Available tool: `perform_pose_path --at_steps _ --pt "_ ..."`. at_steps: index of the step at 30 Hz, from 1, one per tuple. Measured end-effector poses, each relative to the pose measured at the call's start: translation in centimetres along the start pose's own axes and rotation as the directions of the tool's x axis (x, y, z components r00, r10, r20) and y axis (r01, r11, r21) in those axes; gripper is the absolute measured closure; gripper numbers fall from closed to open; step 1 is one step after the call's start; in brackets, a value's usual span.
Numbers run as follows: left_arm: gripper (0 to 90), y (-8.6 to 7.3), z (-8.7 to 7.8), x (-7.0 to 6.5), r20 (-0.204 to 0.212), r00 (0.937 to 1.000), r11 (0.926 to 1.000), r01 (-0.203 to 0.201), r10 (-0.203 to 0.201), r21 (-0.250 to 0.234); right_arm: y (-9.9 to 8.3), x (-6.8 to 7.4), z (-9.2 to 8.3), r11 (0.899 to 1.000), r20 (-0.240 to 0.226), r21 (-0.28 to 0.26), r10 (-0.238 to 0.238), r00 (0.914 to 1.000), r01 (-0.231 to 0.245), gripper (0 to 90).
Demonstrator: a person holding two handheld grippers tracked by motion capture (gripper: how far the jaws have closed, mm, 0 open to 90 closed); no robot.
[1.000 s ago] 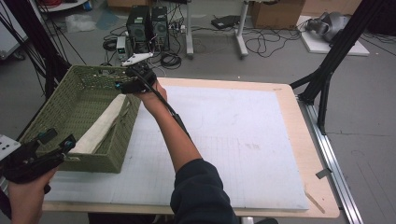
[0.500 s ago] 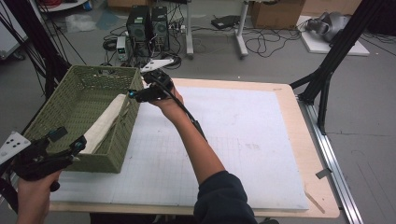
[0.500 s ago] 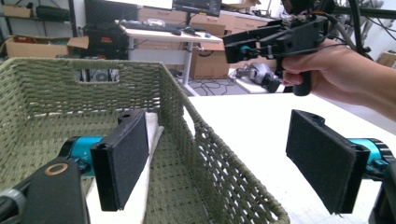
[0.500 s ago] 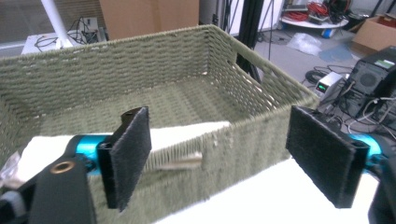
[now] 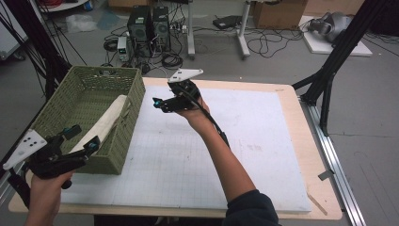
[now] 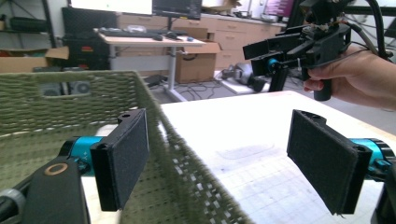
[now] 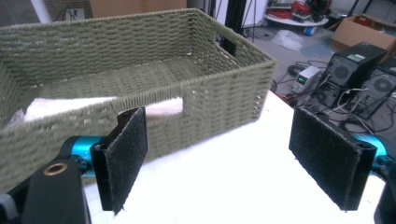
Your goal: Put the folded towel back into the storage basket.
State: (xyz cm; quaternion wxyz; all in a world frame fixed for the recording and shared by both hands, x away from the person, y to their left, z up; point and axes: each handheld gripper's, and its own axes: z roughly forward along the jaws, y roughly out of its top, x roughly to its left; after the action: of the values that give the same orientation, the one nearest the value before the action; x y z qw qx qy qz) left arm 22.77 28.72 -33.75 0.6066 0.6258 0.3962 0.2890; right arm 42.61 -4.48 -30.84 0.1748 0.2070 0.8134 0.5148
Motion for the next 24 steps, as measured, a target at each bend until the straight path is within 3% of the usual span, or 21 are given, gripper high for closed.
perform_pose_path --at_steps 6,14,24 --pt "20.3 0.0 1.1 -0.7 0.045 0.999 1.0 0.005 -0.005 0.006 -1.5 -0.4 -2.7 1.0 0.032 -0.004 0.005 0.9995 -0.005 18.5" --pt "20.3 0.1 2.9 -1.9 0.1 0.9949 0.9995 -0.019 0.016 0.026 -4.0 -0.3 -7.3 1.0 0.091 -0.013 0.004 0.9959 -0.003 17.4" --pt "20.4 0.1 5.8 -3.8 0.186 0.9821 0.9981 -0.038 0.028 0.048 -8.2 -0.4 -13.1 0.999 0.177 0.0 0.04 0.9834 -0.041 17.4"
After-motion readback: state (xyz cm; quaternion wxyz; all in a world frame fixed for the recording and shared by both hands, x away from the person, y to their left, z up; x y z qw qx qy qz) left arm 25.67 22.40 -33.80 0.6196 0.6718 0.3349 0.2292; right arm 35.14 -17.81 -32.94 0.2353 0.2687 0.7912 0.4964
